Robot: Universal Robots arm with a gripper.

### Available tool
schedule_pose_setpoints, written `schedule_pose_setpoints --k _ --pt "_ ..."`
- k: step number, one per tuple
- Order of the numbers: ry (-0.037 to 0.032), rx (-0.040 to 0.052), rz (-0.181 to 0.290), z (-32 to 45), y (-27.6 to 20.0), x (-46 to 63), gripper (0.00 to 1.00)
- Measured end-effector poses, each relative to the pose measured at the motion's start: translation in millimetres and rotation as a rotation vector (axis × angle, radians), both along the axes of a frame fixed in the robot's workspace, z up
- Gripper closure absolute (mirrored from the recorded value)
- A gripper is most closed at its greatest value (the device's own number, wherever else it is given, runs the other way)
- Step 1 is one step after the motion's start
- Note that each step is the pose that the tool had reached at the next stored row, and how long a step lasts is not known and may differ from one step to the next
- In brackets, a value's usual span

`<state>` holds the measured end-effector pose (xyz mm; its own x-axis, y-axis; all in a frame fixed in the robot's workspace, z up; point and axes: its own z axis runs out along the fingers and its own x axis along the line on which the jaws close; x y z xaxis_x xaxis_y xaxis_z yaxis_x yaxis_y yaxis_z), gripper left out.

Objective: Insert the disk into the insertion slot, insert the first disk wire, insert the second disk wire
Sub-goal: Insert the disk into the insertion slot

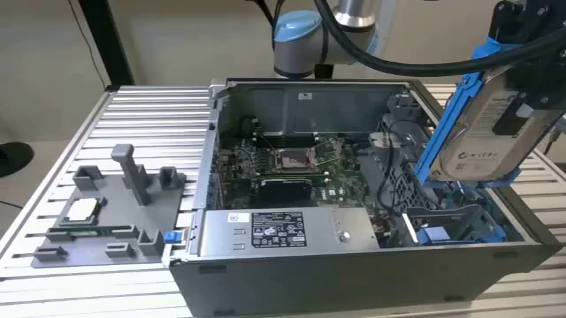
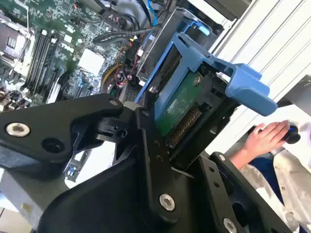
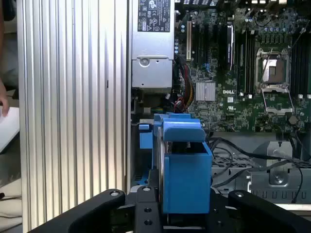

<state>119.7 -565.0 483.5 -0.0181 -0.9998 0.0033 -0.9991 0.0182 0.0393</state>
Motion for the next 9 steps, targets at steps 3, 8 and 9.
schedule_pose_setpoints --k 3,8,9 --pt "0.0000 0.0000 0.000 0.0 0.0 0.0 1.00" --pt "0.0000 0.0000 0.000 0.0 0.0 0.0 1.00" --pt "0.0000 0.0000 0.000 0.0 0.0 0.0 1.00"
